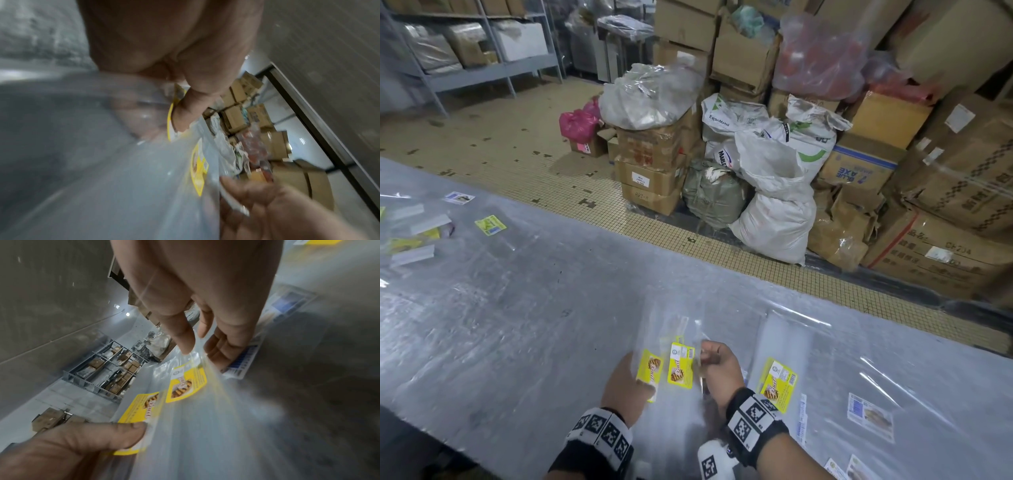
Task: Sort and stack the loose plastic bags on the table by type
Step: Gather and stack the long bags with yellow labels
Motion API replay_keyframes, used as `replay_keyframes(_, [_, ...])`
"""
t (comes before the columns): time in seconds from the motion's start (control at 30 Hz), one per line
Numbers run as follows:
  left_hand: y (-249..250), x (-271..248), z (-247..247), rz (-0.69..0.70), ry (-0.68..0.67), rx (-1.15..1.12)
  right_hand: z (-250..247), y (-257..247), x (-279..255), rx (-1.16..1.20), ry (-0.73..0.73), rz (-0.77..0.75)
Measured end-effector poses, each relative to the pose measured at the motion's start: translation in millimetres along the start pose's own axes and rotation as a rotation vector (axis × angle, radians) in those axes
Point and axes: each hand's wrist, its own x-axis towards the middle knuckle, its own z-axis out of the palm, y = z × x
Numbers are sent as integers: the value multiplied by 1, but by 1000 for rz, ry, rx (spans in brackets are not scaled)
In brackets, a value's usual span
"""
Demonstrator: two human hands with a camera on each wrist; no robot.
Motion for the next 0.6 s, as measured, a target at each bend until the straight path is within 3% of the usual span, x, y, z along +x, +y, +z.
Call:
replay_keyframes(0.13, [-2, -1, -6, -91, -4, -106, -2, 8, 3, 5, 45, 106])
replay_keyframes(0.27, [-5, 0, -11, -45, 48, -75, -3, 8, 4, -51, 9, 94])
replay_keyframes(0.43, [-3, -1, -11, -47, 160, 245, -17, -8, 17, 2, 93, -5])
replay_keyframes(0.53, [-11, 5, -2, -86, 130, 604, -26, -23, 16, 105, 112, -16])
replay_keyframes(0.6, [-11, 2, 7, -82, 115, 683, -28, -32, 8, 200, 77, 3])
